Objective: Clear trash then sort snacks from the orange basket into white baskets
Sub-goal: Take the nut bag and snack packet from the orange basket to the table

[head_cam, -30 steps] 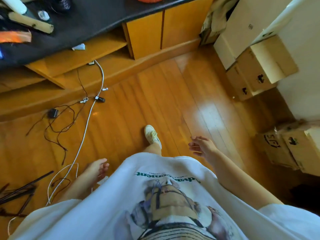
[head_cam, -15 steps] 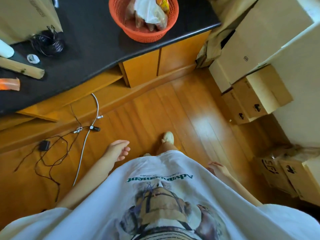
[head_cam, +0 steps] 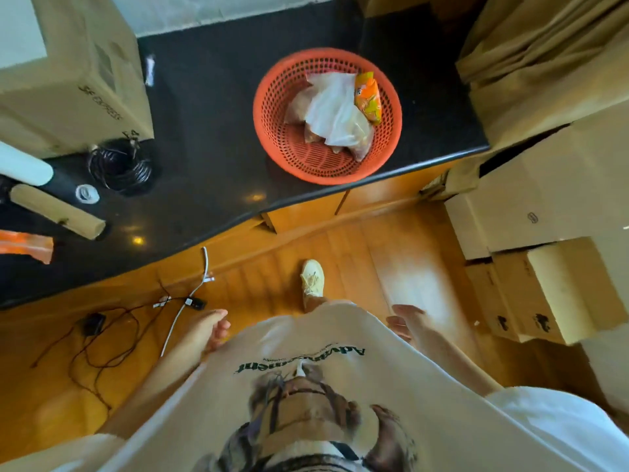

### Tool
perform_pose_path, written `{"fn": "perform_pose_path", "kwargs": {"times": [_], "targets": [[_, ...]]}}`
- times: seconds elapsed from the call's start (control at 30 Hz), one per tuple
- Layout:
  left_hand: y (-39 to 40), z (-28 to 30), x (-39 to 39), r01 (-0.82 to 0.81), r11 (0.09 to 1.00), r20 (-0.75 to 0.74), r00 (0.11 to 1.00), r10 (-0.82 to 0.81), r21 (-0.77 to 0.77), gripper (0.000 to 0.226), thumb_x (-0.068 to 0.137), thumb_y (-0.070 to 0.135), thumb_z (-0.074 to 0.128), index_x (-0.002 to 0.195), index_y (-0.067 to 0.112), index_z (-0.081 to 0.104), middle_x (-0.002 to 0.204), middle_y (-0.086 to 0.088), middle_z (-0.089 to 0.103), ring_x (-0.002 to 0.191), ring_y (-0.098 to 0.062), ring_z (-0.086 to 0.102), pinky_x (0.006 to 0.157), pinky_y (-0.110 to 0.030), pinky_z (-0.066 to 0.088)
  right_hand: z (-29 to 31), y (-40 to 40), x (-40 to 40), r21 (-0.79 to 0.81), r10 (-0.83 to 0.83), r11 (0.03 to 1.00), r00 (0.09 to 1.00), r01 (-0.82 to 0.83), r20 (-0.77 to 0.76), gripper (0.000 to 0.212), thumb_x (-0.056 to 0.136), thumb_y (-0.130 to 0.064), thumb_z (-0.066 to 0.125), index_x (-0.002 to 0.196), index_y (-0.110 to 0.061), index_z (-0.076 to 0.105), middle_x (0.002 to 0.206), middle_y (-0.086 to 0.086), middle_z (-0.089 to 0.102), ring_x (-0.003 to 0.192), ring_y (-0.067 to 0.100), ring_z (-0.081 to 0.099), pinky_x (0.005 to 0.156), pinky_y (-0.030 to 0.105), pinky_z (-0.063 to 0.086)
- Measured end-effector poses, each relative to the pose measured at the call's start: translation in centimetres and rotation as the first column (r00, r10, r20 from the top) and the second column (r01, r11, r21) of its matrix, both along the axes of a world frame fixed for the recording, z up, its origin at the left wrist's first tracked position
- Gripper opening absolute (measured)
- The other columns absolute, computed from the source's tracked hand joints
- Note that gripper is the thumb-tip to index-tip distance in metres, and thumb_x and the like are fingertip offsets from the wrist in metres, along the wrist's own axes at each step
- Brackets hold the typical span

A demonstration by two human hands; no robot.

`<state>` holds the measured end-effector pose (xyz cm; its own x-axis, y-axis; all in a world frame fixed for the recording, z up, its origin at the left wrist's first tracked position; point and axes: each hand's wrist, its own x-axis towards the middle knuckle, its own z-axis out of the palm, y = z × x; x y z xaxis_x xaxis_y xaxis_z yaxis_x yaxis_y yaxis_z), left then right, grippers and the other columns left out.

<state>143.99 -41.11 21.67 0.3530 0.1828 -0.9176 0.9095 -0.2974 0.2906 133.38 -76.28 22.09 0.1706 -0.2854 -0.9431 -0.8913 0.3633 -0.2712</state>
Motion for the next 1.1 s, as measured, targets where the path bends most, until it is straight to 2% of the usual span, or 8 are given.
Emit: {"fn": "perform_pose_path", "kwargs": {"times": [0.07,0.2,0.33,0.47,0.57,0.7,0.83,1.1], "targets": [[0.5,0.4,2.5,-0.023,0.999,-0.024,0.999,0.024,0.024,0.026,0.096,0.017,0.048,0.085,-0.003,0.059,0.049,-0.005,0.057,0.039,-0.011,0.055,0.044,-0.017,0.039,0.7,-0.8,5.2,-0.016,0.088,0.996,0.996,-0.088,0.007,0.033,0.094,-0.014,0.047,0.125,-0.001,0.048,0.090,0.012,0.059,0.068,0.019,0.055,0.055,0.026,0.044],[0.7,0.9,7.4,-0.121,0.989,-0.024,0.992,0.124,0.088,0.042,0.095,0.024,0.050,0.122,-0.008,0.051,0.120,-0.034,0.055,0.112,-0.046,0.053,0.098,-0.047,0.043,2.2,-1.4,16.6,-0.124,0.162,0.981,0.982,-0.149,0.101,0.028,0.094,-0.013,0.045,0.119,-0.004,0.055,0.071,0.004,0.057,0.060,0.014,0.052,0.052,0.023,0.039],[-1.5,0.7,13.2,-0.198,0.974,0.091,0.978,0.188,0.108,0.030,0.094,0.021,0.052,0.117,0.004,0.058,0.106,-0.019,0.064,0.090,-0.028,0.059,0.079,-0.037,0.047,2.4,-3.1,25.0,-0.249,0.254,0.948,0.944,-0.200,0.209,0.027,0.089,-0.006,0.051,0.115,-0.002,0.058,0.070,0.007,0.058,0.060,0.015,0.054,0.054,0.025,0.043],[-6.7,0.6,20.7,-0.081,0.996,0.341,0.938,0.066,0.029,0.023,0.095,0.011,0.047,0.112,0.010,0.062,0.080,-0.002,0.061,0.074,-0.015,0.057,0.063,-0.024,0.045,1.1,-6.0,31.9,-0.493,0.359,0.840,0.914,-0.229,0.188,0.037,0.081,-0.010,0.057,0.118,-0.011,0.056,0.098,0.007,0.063,0.091,0.023,0.060,0.085,0.041,0.050],[-11.9,0.5,25.9,0.211,0.977,0.564,0.811,-0.155,-0.036,0.023,0.092,0.011,0.051,0.096,0.031,0.062,0.089,0.008,0.064,0.082,-0.007,0.063,0.067,-0.016,0.048,-0.4,-8.1,36.0,-0.675,0.418,0.707,0.894,-0.210,0.160,0.045,0.080,-0.021,0.062,0.123,-0.013,0.050,0.114,0.009,0.056,0.098,0.021,0.053,0.081,0.030,0.040],[-18.4,-2.3,32.4,0.553,0.823,0.729,0.510,-0.456,0.128,0.040,0.084,0.000,0.059,0.118,0.020,0.053,0.115,0.010,0.055,0.104,0.007,0.053,0.087,-0.008,0.046,-3.2,-9.3,39.4,-0.779,0.495,0.593,0.855,-0.204,0.153,0.055,0.077,-0.017,0.064,0.128,-0.008,0.043,0.124,0.013,0.047,0.111,0.026,0.046,0.083,0.027,0.034],[-22.5,-6.1,37.3,0.639,0.686,0.674,0.338,-0.657,0.349,0.067,0.079,-0.001,0.064,0.139,0.009,0.036,0.144,-0.009,0.035,0.135,-0.020,0.033,0.113,-0.024,0.022,-5.4,-8.2,40.5,-0.817,0.497,0.560,0.845,-0.137,0.199,0.066,0.075,-0.023,0.069,0.133,-0.012,0.039,0.132,0.011,0.041,0.120,0.025,0.043,0.094,0.027,0.034],[-24.0,-10.3,39.7,0.739,0.440,0.596,0.066,-0.800,0.510,0.087,0.081,0.010,0.067,0.149,0.012,0.013,0.158,-0.007,0.014,0.145,-0.020,0.015,0.115,-0.025,0.008,-7.4,-7.3,41.2,-0.885,0.465,0.449,0.878,-0.126,0.111,0.066,0.080,-0.026,0.065,0.136,-0.008,0.036,0.131,0.013,0.044,0.123,0.032,0.042,0.097,0.041,0.038]]}}
